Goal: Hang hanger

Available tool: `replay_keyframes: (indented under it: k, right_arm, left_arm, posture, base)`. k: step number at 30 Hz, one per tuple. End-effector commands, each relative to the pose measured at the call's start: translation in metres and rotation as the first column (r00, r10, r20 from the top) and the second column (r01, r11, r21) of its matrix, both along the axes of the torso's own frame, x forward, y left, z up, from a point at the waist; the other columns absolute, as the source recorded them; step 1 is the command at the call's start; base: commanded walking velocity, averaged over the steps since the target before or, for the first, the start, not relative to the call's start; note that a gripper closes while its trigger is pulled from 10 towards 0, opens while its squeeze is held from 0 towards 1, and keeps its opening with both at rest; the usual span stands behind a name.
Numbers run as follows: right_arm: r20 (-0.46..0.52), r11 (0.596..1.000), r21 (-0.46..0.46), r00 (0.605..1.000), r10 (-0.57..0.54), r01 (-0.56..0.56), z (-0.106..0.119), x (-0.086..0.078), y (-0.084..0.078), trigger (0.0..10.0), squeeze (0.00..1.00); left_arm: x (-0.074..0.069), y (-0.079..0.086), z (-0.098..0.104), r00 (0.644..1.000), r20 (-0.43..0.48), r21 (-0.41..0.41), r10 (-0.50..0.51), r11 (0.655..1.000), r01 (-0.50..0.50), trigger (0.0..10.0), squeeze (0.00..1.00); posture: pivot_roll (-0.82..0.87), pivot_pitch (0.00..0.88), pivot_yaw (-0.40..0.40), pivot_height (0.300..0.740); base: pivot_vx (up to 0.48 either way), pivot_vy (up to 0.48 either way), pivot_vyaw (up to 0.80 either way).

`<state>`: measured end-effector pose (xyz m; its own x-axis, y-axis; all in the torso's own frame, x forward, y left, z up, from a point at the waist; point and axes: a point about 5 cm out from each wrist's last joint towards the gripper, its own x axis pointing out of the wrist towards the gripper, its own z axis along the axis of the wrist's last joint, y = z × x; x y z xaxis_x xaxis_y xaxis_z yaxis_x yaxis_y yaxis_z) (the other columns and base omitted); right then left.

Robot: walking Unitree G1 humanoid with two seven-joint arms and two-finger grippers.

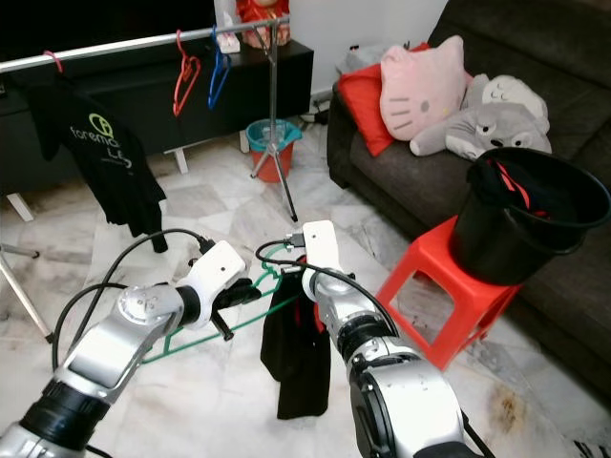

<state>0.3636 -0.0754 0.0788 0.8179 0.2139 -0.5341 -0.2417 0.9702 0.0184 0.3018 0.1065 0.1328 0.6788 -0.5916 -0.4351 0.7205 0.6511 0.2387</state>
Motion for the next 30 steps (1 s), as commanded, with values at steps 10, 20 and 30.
replay_keyframes:
  k: [10,20,30]
  right_arm:
    - [0.009,0.998,-0.006,0.998,0.063,-0.063,0.006,0.001,0.010,10.0,0.00]
    - [0.045,0.984,0.039,0.985,0.169,-0.171,0.015,0.001,0.026,10.0,0.00]
    - [0.144,0.914,-0.049,0.903,0.405,-0.402,0.029,0.001,0.042,10.0,0.00]
  left_arm:
    - [0.014,0.003,0.004,0.988,0.060,0.088,0.141,0.985,-0.146,10.0,0.00]
    - [0.011,-0.012,0.005,0.993,0.033,-0.001,0.114,0.993,-0.114,10.0,0.00]
    - [0.001,-0.032,0.010,1.000,-0.005,-0.127,0.029,0.992,-0.029,10.0,0.00]
  posture:
    - [0.20,0.000,-0.097,0.740]
    - [0.19,0.000,-0.099,0.740]
    - [0.20,0.000,-0.104,0.740]
  base:
    - [0.000,0.000,0.00]
    - [0.000,0.000,0.00]
    - [0.000,0.000,0.00]
